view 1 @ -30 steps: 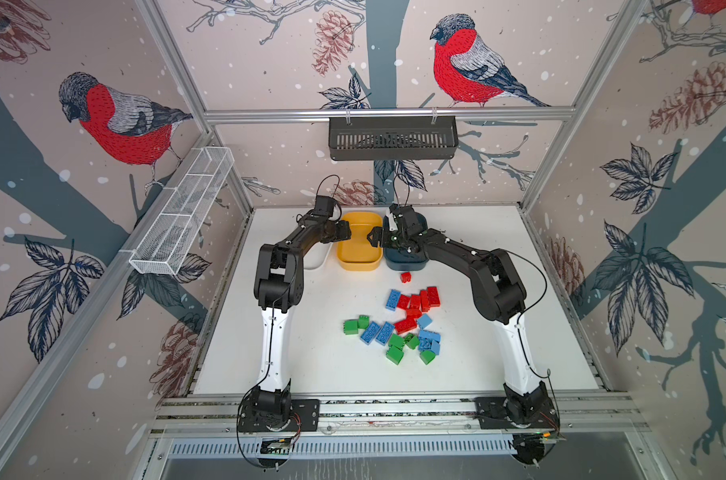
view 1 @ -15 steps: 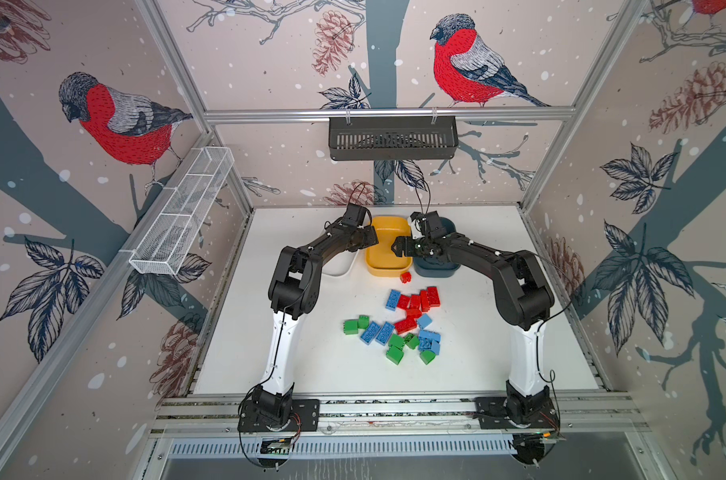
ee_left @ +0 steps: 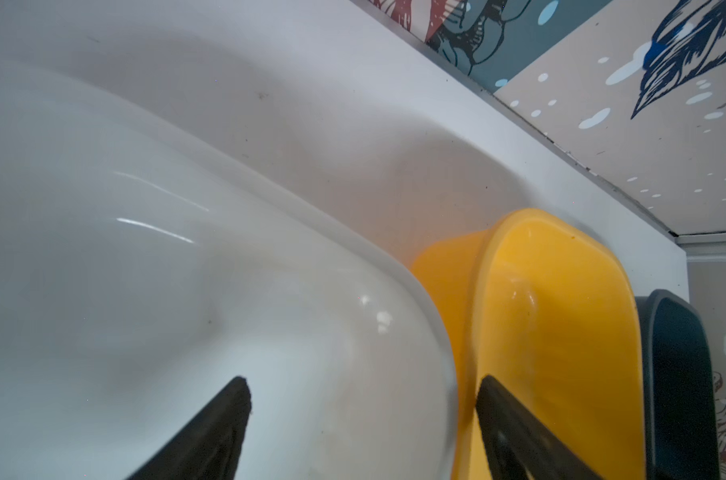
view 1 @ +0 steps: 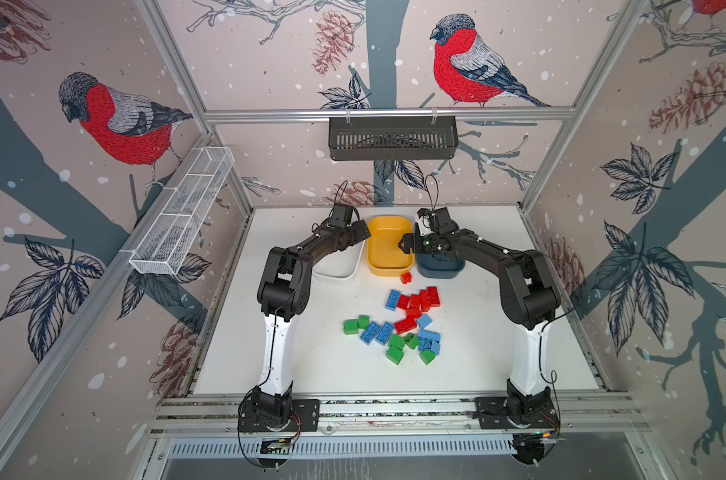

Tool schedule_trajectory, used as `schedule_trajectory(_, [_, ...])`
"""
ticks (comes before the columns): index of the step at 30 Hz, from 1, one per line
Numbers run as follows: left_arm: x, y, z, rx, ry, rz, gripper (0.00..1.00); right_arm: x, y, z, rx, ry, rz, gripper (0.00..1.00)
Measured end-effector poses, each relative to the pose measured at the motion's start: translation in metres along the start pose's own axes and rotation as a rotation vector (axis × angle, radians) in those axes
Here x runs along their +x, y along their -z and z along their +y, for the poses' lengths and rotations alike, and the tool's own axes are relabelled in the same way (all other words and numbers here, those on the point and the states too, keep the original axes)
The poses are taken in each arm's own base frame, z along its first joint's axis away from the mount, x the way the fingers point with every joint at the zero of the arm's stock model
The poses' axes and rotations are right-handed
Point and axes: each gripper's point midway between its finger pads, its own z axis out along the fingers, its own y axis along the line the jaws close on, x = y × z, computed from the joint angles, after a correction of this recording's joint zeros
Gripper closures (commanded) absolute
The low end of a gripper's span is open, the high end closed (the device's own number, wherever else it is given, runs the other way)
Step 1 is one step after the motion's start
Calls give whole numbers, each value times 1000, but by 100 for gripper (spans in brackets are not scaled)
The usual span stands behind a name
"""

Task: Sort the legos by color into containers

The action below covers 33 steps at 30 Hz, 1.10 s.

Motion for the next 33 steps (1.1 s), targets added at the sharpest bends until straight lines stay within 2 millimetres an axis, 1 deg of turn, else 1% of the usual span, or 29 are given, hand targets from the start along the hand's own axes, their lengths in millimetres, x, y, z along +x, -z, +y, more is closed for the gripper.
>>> schedule_trajectory(4, [-12,-15,-11,60,-3,-9,13,-5,-11,3,-11,4,12,4])
schedule_trajectory(8, [-24,-30,-20,103,9,-21,13,-14,-22,6,-19,9,10,4])
schedule_trajectory(12, [-37,-41,-12,100,53,-42,13,-23,-34,12,-18,22,5,4])
schedule_trajectory(17, [-51,-44,4,80,126,-80,13,-28,-46,18,-23,31,2,4])
schedule_trajectory(21, [-58,-43,10,77,162,-93,13,-30,-51,20,-25,34,5,4])
schedule_trajectory(24, [-55,-38,7,84,175,-83,12,-31,-50,21,-26,34,7,4])
schedule_trajectory(26, [-54,-30,2,94,168,-79,8,-31,-49,22,-25,34,8,4])
schedule_trajectory(27, [-54,-25,-2,107,161,-74,4,-30,-48,22,-25,34,9,3])
schedule_trajectory(30, [-60,-5,-12,125,119,-92,3,-23,-38,21,-15,29,25,3])
schedule_trajectory(32, [-59,5,-13,123,95,-94,3,-19,-32,19,1,29,29,3])
schedule_trajectory(33, [-55,9,-12,118,79,-89,3,-16,-29,17,20,31,31,3])
